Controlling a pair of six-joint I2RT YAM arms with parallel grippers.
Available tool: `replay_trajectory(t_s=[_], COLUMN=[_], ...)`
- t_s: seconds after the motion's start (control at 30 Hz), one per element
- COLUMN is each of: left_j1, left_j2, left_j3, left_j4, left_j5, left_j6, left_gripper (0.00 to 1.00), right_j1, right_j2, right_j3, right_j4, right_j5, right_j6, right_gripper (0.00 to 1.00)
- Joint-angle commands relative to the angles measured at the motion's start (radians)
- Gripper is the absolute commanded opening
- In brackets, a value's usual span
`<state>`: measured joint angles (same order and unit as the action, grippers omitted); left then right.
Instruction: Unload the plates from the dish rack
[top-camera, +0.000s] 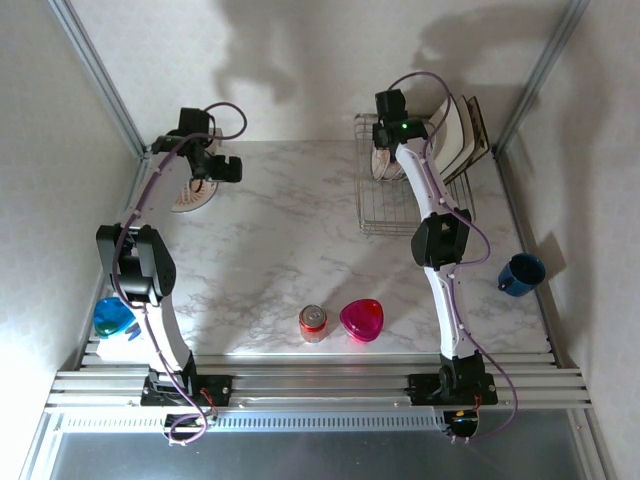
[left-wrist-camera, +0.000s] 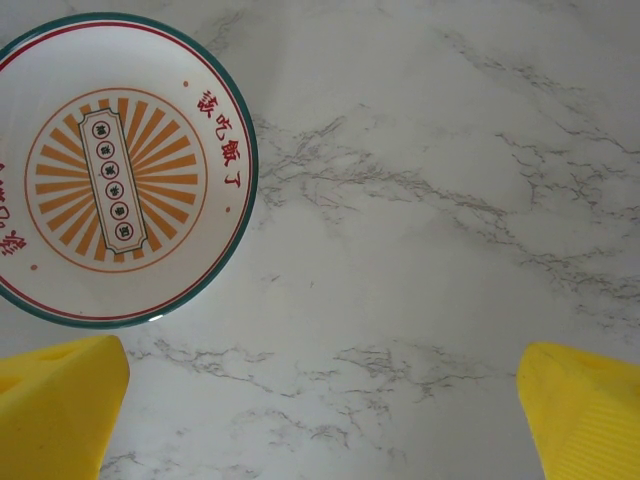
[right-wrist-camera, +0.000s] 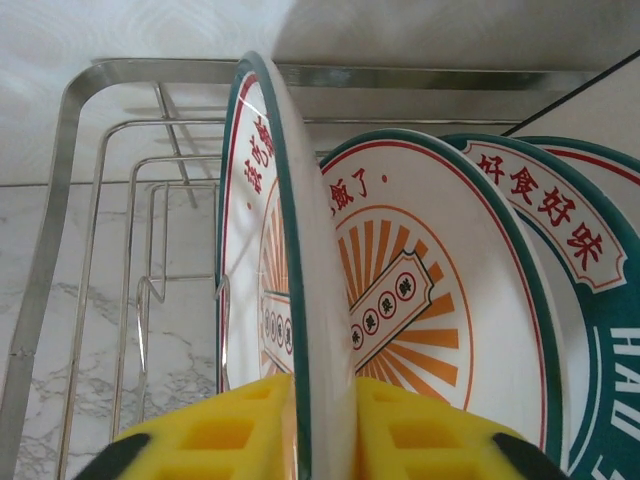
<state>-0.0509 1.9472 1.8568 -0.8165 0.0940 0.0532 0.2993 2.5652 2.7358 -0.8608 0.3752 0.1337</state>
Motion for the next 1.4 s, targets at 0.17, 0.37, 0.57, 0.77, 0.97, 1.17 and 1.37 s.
replay_trajectory(t_s=[0.17, 0.37, 0.57, 0.77, 0.97, 1.17, 1.37], left_j1=[-0.009, -0.009, -0.009, -0.009, -0.009, -0.010, -0.010], left_j2=[-0.044, -0.060, -0.077, -0.074, -0.061, -0.054, -0.056], left_j3=[-0.002, -0.025, -0.047, -0.053, -0.054, -0.054, -0.051], left_j4=[-0.042, -0.036, -0.022, -0.011, -0.001, 0.008, 0.019], left_j5=[-0.023, -0.032, -0.041, -0.055, -0.054, -0.053, -0.052], left_j6=[0.014, 0.010, -0.001, -0.016, -0.030, -0.038, -0.042], left_gripper=[0.99, 0.99, 1.00, 0.99, 1.00, 1.00, 1.00], right_j1=[0.005, 0.010, 0.024, 0.036, 0.044, 0.054, 0.049], right_j2=[-0.026, -0.078, -0.159, -0.245, -0.388, -0.465, -0.554], right_j3=[0.030, 0.030, 0.030, 0.026, -0.092, -0.168, -0.293], right_j4=[0.005, 0.003, -0.009, -0.077, -0.091, -0.092, -0.073], right_j5=[0.017, 0.013, 0.022, 0.066, 0.080, 0.075, -0.066], right_j6=[0.018, 0.020, 0.000, -0.020, -0.033, -0.034, -0.003], right_gripper=[0.09, 0.00, 0.00, 0.00, 0.00, 0.00, 0.00])
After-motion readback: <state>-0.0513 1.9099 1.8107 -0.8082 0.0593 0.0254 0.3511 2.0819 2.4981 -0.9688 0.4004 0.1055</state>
